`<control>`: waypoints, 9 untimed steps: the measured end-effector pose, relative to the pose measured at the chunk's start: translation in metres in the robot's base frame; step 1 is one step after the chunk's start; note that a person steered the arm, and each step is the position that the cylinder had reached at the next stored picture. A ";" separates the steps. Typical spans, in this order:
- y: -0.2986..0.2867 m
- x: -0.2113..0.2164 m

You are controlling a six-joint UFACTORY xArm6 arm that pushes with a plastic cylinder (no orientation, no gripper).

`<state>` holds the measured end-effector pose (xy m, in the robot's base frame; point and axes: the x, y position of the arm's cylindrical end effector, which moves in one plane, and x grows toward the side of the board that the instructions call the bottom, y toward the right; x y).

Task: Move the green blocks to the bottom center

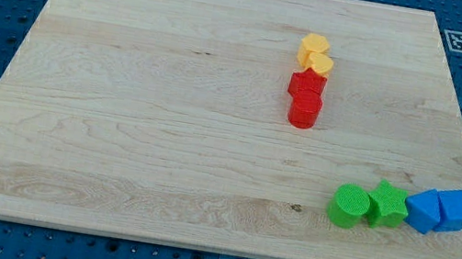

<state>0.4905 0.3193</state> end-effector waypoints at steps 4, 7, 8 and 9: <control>-0.002 0.099; -0.070 0.112; -0.093 0.105; -0.116 0.085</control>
<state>0.5758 0.2037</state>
